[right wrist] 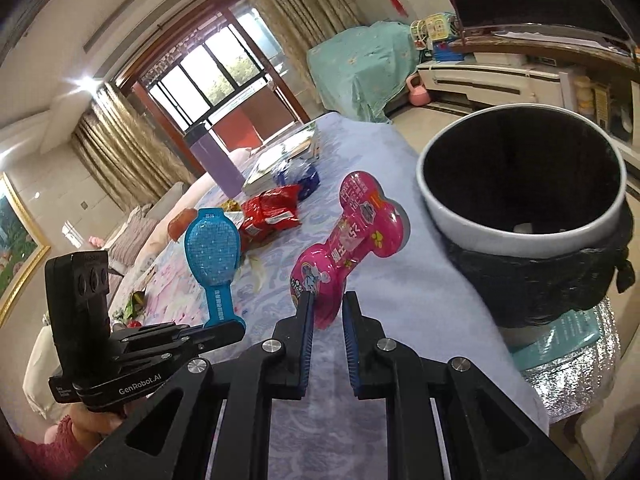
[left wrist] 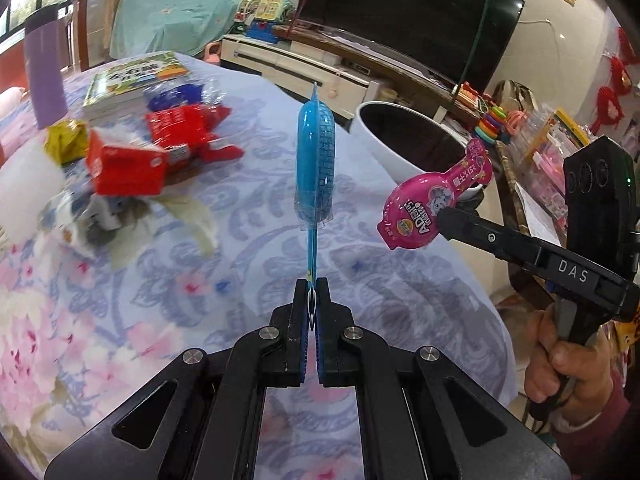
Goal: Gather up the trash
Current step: 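Carry the pink and blue candy toys over the bin with both tools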
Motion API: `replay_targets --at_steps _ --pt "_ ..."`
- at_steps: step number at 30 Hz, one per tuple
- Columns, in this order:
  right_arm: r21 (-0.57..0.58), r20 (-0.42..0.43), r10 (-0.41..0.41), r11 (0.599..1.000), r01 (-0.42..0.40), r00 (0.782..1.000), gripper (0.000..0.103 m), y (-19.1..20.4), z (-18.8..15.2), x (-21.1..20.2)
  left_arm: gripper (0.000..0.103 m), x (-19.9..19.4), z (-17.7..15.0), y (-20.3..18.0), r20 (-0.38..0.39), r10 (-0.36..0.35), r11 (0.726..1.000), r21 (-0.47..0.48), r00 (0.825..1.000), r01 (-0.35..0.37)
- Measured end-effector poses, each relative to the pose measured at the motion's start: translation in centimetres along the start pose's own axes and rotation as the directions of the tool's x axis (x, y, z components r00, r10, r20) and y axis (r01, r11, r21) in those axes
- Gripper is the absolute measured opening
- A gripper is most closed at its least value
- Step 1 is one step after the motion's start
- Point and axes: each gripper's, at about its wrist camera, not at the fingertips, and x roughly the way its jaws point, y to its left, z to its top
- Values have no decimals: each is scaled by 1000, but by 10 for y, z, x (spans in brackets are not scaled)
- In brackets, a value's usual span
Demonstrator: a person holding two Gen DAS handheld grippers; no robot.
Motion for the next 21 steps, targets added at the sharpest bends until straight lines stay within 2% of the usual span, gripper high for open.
replay_targets --at_steps 21 --pt "60 77 -26 998 21 997 14 -37 5 -32 2 22 23 -44 -19 -29 997 71 999 30"
